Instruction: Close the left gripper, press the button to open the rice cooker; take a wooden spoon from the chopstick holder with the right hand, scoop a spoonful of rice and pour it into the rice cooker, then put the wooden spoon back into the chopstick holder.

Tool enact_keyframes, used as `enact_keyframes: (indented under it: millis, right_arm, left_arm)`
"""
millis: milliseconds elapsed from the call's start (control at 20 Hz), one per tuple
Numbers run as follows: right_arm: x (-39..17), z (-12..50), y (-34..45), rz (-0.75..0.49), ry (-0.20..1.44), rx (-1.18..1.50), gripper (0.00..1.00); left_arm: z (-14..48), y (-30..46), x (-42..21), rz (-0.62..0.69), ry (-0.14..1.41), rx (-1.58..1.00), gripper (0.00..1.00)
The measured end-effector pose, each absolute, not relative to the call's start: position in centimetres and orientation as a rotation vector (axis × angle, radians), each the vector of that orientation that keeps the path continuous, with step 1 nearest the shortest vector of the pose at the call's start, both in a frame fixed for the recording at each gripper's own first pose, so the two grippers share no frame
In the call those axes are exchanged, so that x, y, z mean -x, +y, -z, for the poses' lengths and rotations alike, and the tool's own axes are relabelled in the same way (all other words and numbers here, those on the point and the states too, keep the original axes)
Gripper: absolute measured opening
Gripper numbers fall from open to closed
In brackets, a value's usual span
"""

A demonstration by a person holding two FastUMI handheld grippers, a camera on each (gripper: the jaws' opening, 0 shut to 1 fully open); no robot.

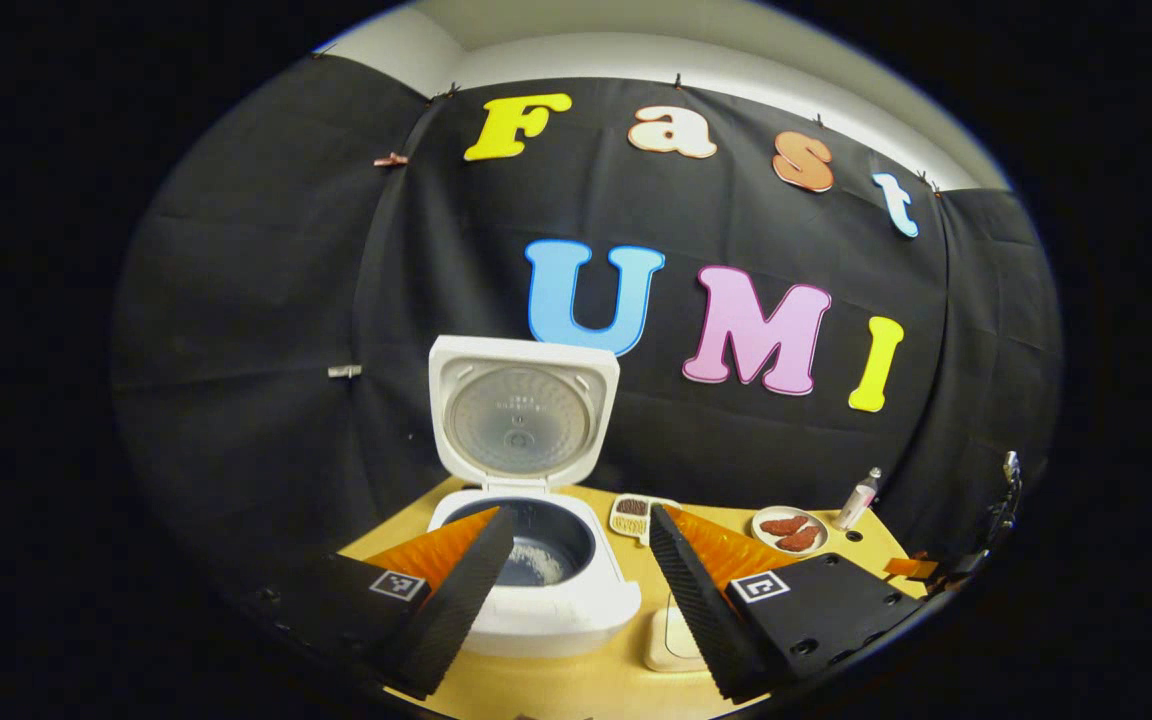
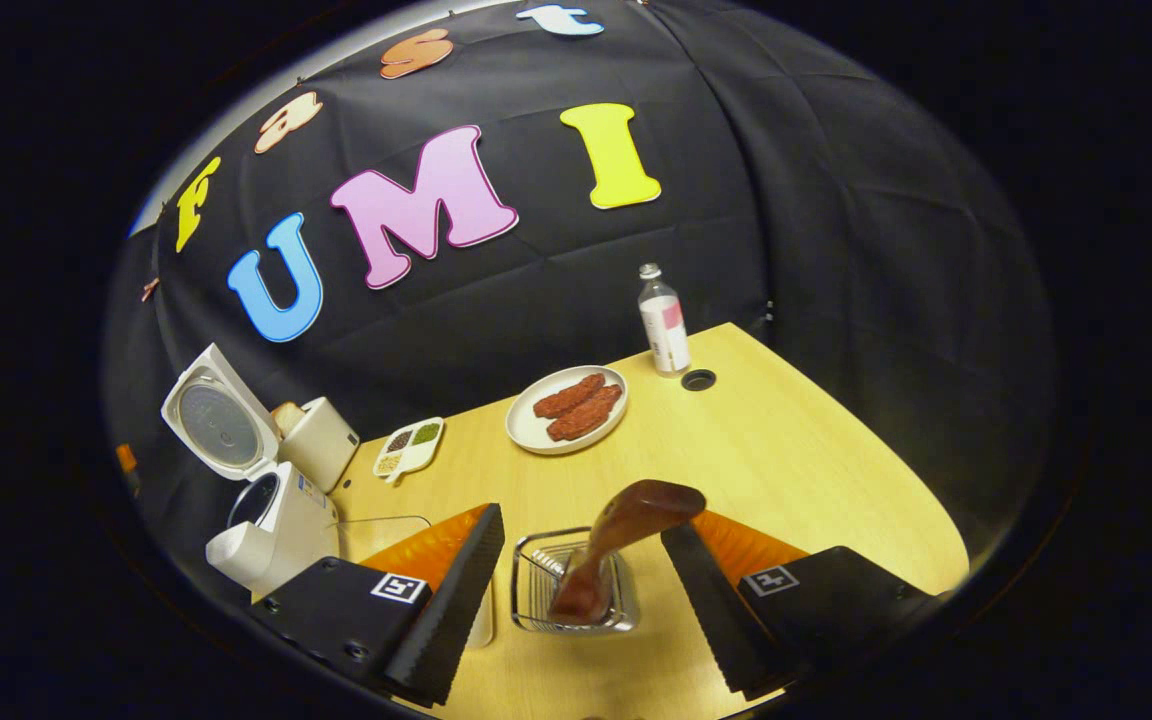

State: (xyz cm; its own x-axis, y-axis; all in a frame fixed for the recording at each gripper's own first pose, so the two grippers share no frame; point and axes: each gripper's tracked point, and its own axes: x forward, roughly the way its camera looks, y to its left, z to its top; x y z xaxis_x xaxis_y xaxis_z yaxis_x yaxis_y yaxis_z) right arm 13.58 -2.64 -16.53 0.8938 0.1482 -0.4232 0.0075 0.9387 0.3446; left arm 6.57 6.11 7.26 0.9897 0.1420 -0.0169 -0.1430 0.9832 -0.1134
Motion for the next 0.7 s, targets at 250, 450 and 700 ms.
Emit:
enact_keyframes:
  millis: [250,450,700]
  right_arm:
    - [-8.8,15.7,-7.3,0.017,0.430,-0.283,0.99]
    - [-5.6,14.8,-9.2,0.081,0.425,-0.287,0.99]
    - [-2.7,13.0,-9.1,0.119,0.414,-0.292,0.98]
  left_arm:
    - [-13.0,8.5,-10.7,-0.117,-0.036,0.079,0.95]
    - [-17.7,10.9,-14.6,-0.135,-0.069,0.051,0.95]
    - [-21.3,14.3,-20.6,-0.148,-0.081,0.022,0.94]
